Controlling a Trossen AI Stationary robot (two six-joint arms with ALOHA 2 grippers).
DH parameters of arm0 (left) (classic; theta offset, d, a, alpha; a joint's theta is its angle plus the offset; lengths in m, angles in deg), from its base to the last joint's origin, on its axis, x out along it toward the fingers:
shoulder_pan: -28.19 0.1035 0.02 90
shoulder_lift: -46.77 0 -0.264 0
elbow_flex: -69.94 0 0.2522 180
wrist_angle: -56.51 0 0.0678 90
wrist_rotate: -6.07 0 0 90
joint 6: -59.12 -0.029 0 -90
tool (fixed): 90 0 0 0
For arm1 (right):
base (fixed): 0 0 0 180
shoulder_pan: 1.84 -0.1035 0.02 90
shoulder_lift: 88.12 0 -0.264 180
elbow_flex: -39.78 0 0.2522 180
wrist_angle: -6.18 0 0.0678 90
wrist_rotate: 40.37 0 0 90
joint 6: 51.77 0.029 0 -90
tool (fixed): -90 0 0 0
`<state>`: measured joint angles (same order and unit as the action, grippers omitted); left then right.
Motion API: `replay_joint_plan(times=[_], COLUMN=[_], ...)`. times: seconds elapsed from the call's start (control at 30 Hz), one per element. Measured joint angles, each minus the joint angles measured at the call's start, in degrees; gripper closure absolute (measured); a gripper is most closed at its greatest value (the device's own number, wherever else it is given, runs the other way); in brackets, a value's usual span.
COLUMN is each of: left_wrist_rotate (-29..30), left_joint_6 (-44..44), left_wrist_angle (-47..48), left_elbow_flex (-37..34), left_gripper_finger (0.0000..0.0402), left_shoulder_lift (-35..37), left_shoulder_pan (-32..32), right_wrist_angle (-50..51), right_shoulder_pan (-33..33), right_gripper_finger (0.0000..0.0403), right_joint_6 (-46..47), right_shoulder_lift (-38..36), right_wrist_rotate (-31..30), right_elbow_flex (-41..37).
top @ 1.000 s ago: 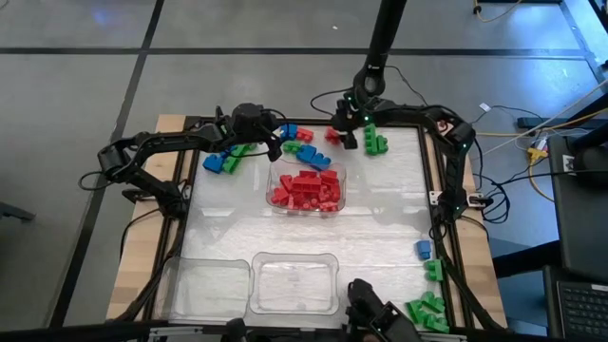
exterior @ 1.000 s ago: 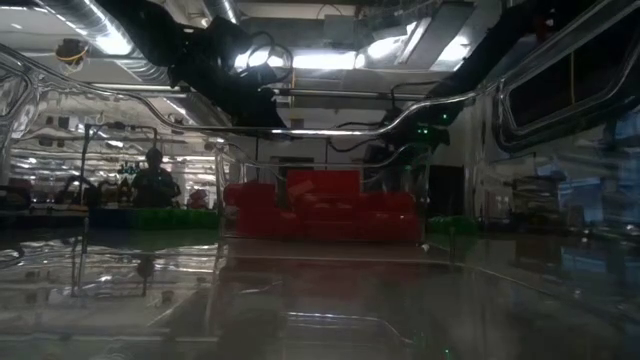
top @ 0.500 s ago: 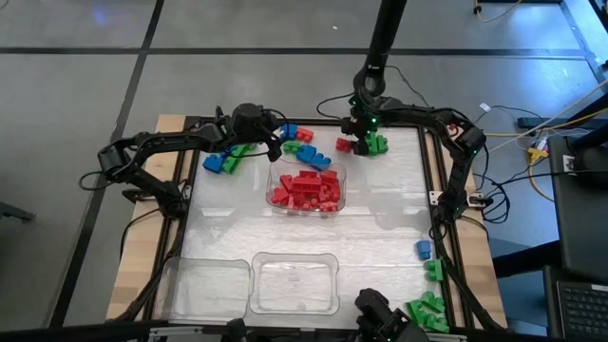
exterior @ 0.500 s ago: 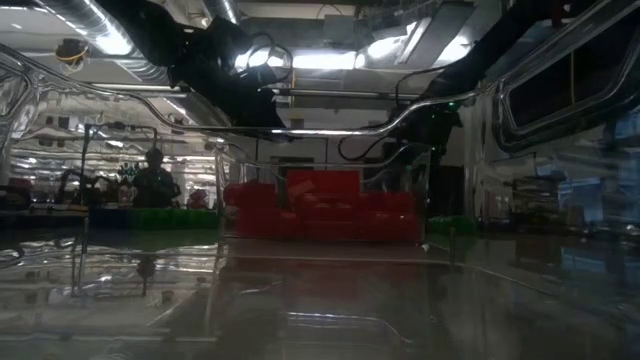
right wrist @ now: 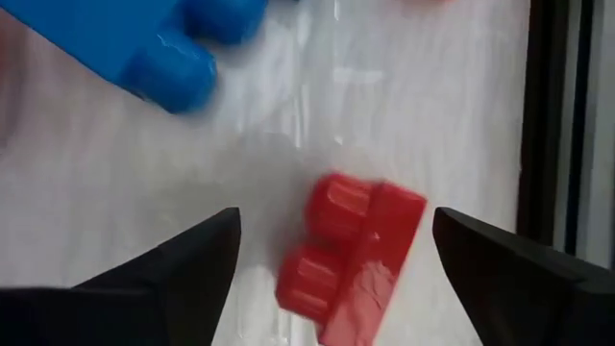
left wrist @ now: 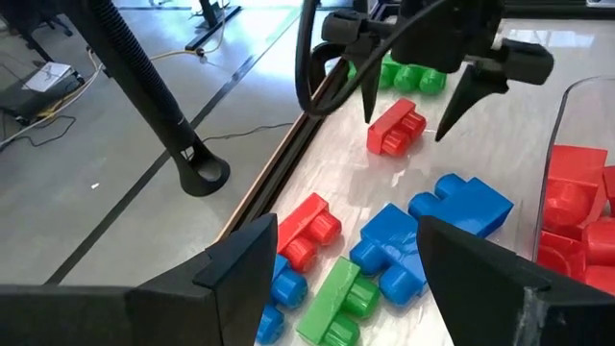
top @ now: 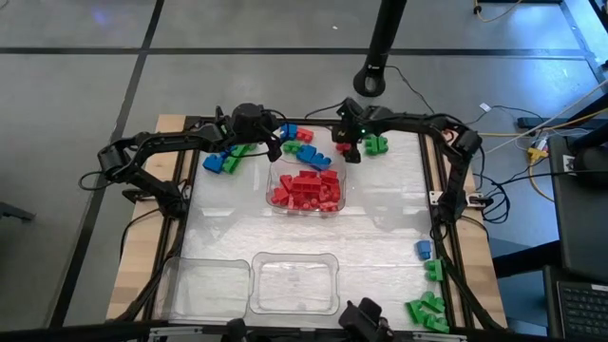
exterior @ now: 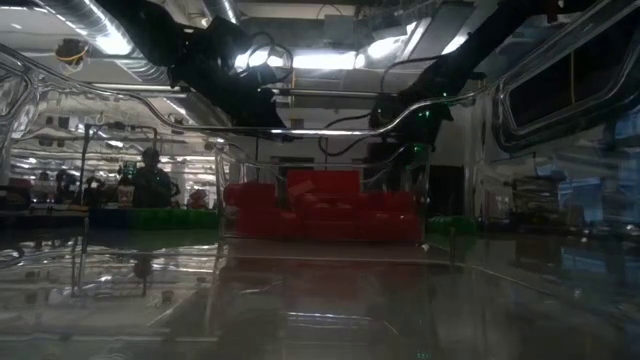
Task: Sort blocks
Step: Put the red game piece into the top right transparent bin
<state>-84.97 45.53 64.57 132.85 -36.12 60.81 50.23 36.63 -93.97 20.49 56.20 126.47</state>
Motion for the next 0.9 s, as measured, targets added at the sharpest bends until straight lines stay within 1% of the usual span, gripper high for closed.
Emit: replay_joint_plan(times=[0.1,0.33,0.4,0.47,0.53,0.77,0.9], left_wrist_rotate=[0.0,-0.02,-0.02,0.0,0.0,-0.02,-0.02], left_joint_6=[-0.04,0.05,0.09,0.11,0.11,-0.32,-0.37], left_wrist_angle=[0.18,0.33,0.33,0.33,0.42,0.7,0.84], left_elbow_flex=[0.0,0.0,0.0,0.0,0.0,-0.02,-0.02], left_gripper_finger=[0.016,0.016,0.016,0.016,0.016,0.016,0.016], left_shoulder_lift=[0.0,0.0,0.0,0.0,0.0,0.0,0.0], left_shoulder_pan=[0.0,0.0,0.0,0.0,0.0,-0.02,-0.02], right_wrist_angle=[-0.55,-1.25,-1.72,-1.78,-1.66,-2.46,-2.33], right_shoulder_pan=[0.12,0.93,0.93,0.93,0.93,0.88,0.88], right_gripper_finger=[0.0053,0.0053,0.0062,0.008,0.0109,0.0232,0.0234], right_joint_6=[0.33,1.47,1.41,1.2,0.32,-1.59,-2.36], right_shoulder_lift=[0.42,1.96,2.59,2.87,2.89,3.0,2.91], right_wrist_rotate=[-3.0,-4.7,-4.51,-4.2,-4.1,-5.72,-6.03], right_elbow_flex=[-0.2,-1.49,-1.49,-1.44,-1.44,-1.44,-1.44])
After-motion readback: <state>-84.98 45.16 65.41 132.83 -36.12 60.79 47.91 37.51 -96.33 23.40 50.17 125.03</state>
